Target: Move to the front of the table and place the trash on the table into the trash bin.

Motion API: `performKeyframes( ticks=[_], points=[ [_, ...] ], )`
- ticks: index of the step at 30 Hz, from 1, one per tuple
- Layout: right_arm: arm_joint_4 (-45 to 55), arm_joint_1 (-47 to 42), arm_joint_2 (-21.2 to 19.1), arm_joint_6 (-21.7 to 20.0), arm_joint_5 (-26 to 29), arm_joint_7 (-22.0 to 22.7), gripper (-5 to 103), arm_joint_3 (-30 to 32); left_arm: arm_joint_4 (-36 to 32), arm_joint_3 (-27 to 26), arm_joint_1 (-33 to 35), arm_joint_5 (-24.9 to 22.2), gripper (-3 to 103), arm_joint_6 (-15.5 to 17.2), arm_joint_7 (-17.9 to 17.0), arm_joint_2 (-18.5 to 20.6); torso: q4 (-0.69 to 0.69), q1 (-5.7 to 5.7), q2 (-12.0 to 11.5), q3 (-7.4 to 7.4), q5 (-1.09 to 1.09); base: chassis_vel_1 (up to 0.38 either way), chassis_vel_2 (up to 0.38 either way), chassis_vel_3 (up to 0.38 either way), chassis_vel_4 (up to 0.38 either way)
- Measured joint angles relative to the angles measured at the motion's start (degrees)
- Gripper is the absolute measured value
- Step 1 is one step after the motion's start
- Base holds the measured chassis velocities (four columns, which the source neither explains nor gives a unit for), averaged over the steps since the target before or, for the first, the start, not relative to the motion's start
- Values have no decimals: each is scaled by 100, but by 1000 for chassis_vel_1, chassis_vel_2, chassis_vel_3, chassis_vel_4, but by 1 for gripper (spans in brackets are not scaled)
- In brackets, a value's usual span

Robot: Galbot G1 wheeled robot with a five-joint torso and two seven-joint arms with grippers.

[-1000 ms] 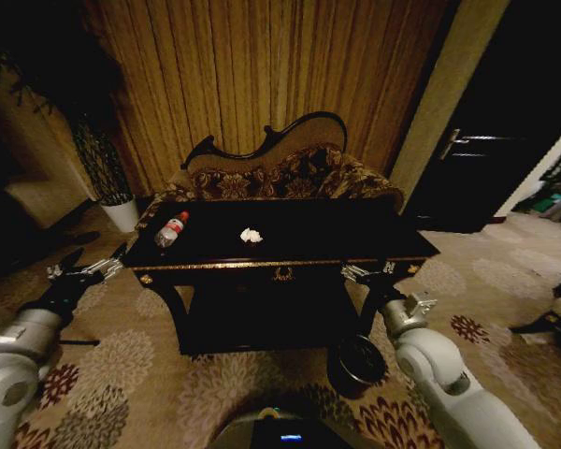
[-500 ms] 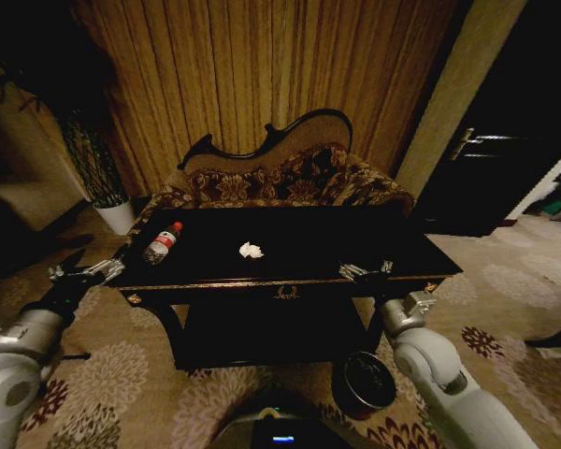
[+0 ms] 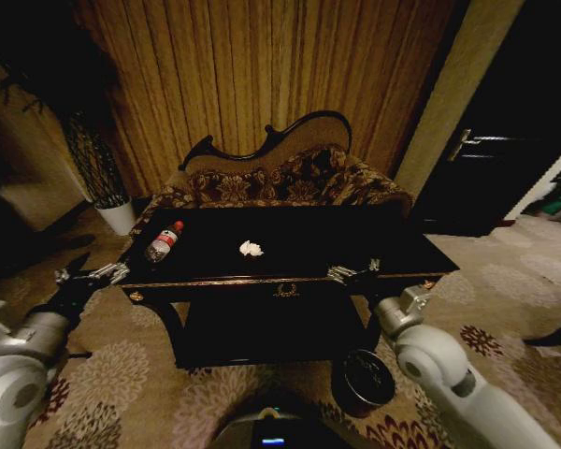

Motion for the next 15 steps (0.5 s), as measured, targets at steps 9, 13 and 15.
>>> performKeyframes(
  ticks=[9, 13, 15],
  points=[
    [-599, 1043, -780, -3, 478, -29, 100, -1015, -43, -52, 57, 78, 100, -9, -3, -112, 0, 1, -1, 1, 0, 0, 0, 0, 0],
    [-851, 1670, -919, 0, 627, -35, 100, -1592, -62, -63, 106, 89, 100, -17, -3, -152, -1, 0, 0, 0, 0, 0, 0, 0, 0],
    [-1062, 2410, -998, -10, 760, -31, 100, -2244, -64, -15, 85, 116, 100, -21, -2, -155, 1, 0, -1, 1, 0, 0, 0, 0, 0]
  ],
)
